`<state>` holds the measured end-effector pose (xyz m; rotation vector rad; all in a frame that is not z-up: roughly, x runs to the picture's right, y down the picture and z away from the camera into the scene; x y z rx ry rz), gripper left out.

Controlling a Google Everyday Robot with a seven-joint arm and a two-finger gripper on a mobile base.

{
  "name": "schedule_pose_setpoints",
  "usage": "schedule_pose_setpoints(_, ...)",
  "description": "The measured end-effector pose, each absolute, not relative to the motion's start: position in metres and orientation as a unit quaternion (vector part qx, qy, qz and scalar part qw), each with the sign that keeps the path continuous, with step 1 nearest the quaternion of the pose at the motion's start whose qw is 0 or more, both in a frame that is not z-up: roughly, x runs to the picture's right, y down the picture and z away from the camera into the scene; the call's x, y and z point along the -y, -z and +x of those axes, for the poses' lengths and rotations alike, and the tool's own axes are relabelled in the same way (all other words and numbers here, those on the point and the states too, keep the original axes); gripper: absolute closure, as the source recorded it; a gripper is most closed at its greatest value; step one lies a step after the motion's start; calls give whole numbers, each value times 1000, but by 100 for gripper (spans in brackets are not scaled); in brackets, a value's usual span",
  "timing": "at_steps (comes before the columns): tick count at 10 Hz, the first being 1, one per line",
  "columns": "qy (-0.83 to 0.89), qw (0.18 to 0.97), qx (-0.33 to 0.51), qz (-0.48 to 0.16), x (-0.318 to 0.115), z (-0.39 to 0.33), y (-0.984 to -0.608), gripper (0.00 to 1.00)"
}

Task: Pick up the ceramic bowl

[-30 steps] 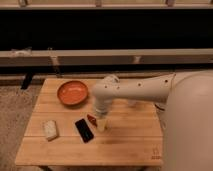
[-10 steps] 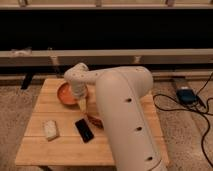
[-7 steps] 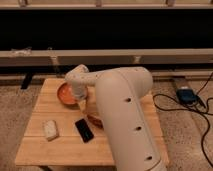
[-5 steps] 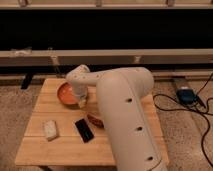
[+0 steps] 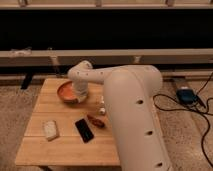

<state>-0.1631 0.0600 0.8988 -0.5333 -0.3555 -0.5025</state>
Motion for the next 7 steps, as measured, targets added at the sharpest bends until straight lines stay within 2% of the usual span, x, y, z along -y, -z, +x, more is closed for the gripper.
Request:
schedule_pose_setpoints(5,278,916,199,-209,-33,-172,-842,100)
schedule_pose_setpoints(7,285,915,203,-202,-30,-173,-834,100)
